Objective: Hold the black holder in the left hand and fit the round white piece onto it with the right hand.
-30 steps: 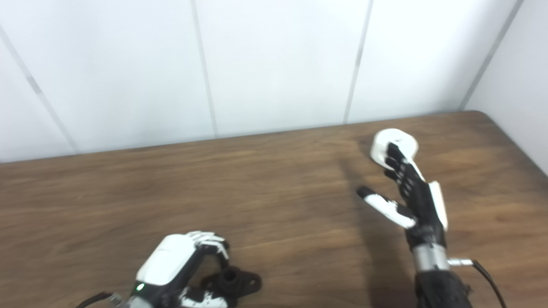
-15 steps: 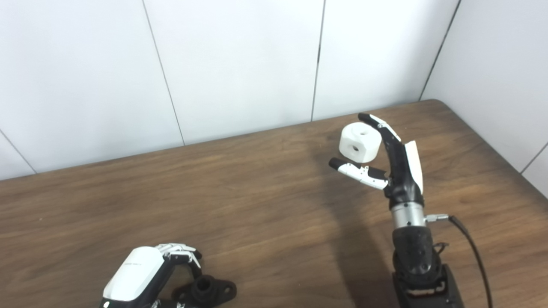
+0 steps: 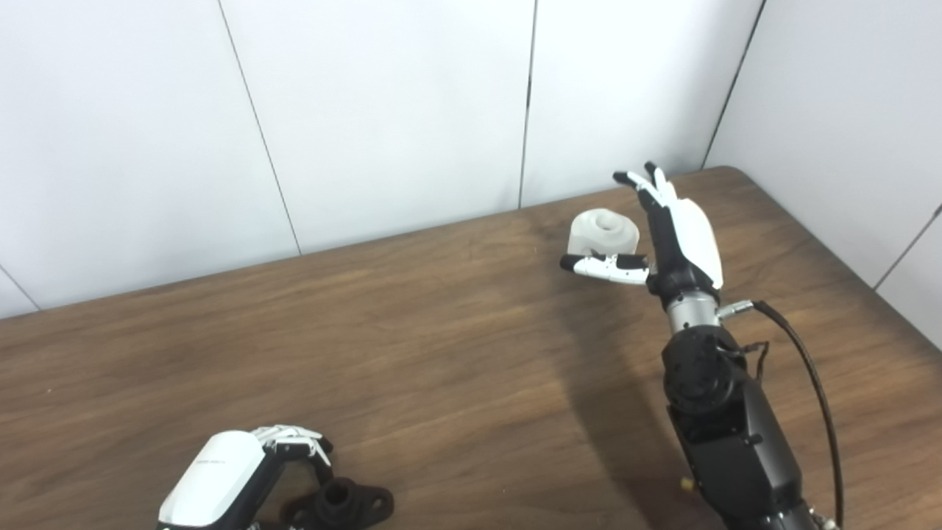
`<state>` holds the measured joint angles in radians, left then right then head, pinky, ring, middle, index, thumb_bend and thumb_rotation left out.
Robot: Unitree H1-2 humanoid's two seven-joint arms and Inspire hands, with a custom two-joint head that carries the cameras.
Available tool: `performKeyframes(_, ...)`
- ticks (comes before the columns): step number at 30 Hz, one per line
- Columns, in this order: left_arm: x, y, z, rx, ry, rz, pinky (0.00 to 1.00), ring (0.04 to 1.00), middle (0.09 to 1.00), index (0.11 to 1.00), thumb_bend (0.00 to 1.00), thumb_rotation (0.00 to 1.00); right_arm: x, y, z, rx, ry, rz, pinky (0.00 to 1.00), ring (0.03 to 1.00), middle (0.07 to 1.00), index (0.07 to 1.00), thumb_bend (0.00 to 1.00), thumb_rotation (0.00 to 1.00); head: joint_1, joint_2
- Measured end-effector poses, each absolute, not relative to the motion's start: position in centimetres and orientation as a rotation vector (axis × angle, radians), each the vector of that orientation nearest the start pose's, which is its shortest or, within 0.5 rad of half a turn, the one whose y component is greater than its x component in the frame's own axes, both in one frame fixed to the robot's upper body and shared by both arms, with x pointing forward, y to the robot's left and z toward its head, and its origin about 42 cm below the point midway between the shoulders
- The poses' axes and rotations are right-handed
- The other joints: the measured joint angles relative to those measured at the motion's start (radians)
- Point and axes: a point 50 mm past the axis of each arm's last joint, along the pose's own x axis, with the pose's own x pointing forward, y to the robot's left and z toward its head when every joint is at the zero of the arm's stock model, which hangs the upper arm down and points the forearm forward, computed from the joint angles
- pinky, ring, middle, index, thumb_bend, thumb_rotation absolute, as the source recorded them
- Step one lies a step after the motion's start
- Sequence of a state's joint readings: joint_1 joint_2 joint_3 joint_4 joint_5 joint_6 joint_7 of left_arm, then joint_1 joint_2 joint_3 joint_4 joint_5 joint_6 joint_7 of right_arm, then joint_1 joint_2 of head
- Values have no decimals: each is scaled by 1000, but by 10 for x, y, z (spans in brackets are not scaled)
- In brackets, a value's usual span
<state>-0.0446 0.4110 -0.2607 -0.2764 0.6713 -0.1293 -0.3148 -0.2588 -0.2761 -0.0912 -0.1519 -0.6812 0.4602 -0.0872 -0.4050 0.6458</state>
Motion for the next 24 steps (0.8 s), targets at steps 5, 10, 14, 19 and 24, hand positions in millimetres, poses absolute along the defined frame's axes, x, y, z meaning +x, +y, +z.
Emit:
performKeyframes(5,273,234,167,1103,-318,-564,764,762,716,482,519,42,366,-337,218,-917,38,-486,1000,1000,1000,866,983,360,0,0)
performKeyframes(10,273,234,167,1104,-320,-564,760,761,714,482,519,42,377,-348,216,-942,83,-489,1000,1000,1000,873,984,379,-5,-8)
performKeyframes(14,273,234,167,1103,-319,-564,766,766,717,483,519,42,381,-353,209,-948,124,-479,1000,1000,1000,869,980,364,-5,-8)
performKeyframes(19,273,234,167,1106,-316,-565,764,765,716,483,519,42,385,-358,204,-956,156,-479,1000,1000,1000,848,973,369,-3,-8)
performKeyframes(24,273,234,167,1107,-318,-565,761,762,714,482,520,42,387,-359,199,-961,178,-475,1000,1000,1000,812,959,352,-3,-9)
